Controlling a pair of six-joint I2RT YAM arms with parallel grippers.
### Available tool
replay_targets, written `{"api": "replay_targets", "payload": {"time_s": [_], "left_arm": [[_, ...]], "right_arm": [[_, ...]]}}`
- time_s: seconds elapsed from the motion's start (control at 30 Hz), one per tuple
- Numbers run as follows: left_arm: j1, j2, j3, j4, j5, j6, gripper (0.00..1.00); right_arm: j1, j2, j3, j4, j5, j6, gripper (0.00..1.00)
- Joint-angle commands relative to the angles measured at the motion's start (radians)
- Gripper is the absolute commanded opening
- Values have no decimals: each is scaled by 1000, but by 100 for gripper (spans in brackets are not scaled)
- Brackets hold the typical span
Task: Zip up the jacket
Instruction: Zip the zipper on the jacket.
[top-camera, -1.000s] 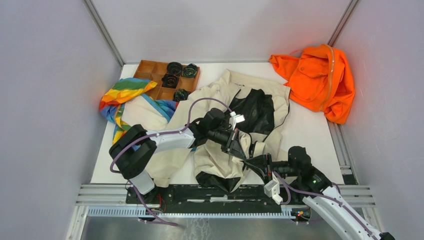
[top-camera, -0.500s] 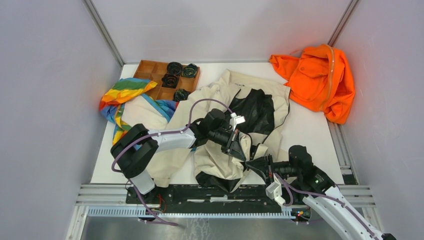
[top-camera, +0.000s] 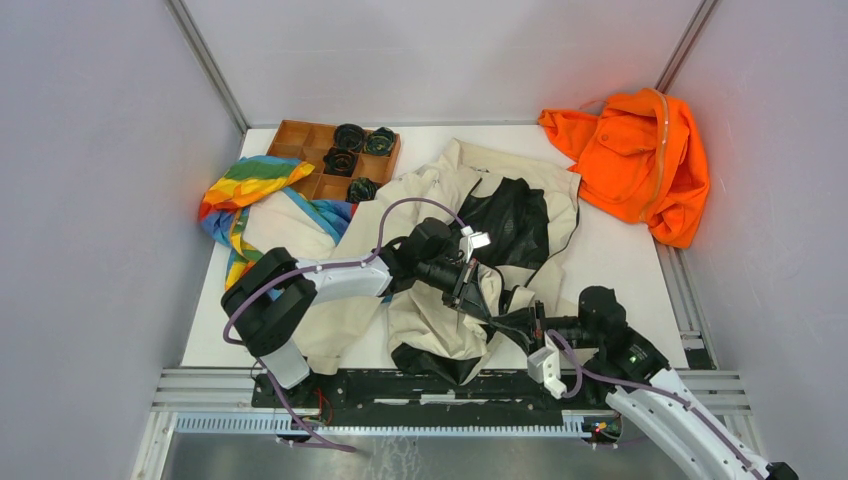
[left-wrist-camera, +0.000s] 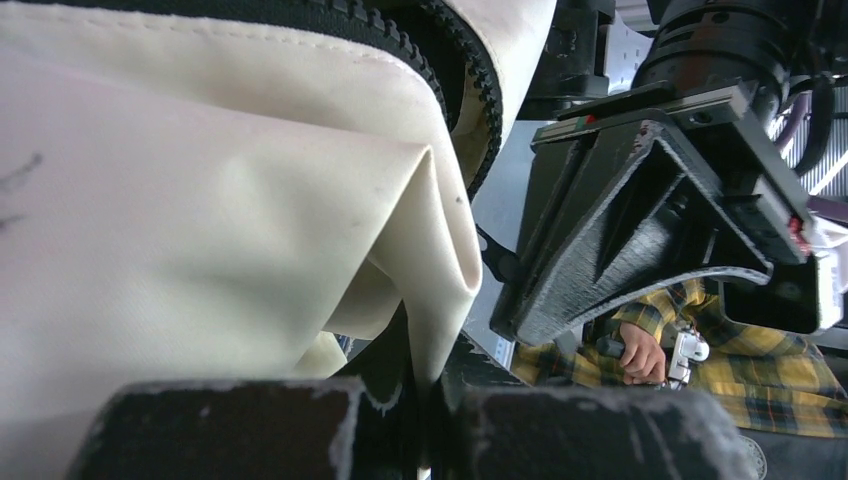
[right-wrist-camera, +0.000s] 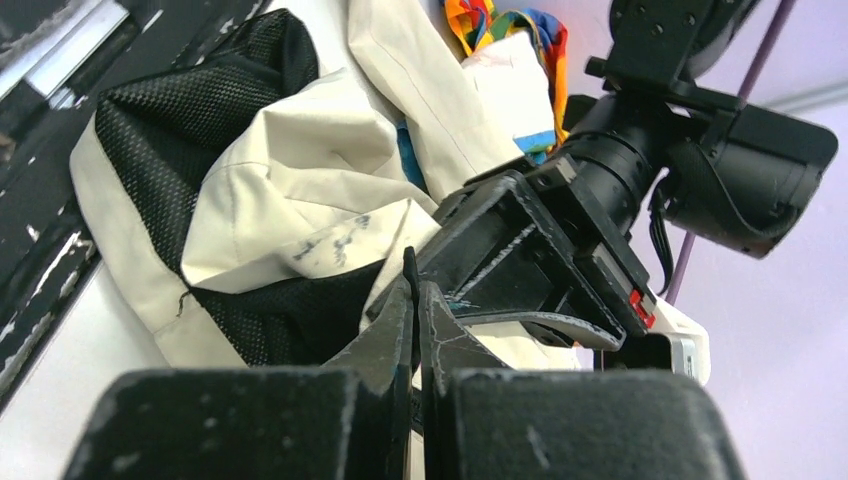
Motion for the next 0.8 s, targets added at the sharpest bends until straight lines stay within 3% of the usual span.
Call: {"api": "replay_targets", "payload": {"time_s": [0.0, 0.43, 0.77], "left_arm": [[-1, 4, 13, -18, 21, 2, 2], [-3, -7, 16, -64, 25, 35, 2], [-3, -9, 44, -161, 42, 105, 2]], "right_arm": [[5, 33, 69, 141, 83, 220, 0], [6, 61, 66, 248, 277, 484, 0], [5, 67, 48, 314, 395, 532, 0]]}}
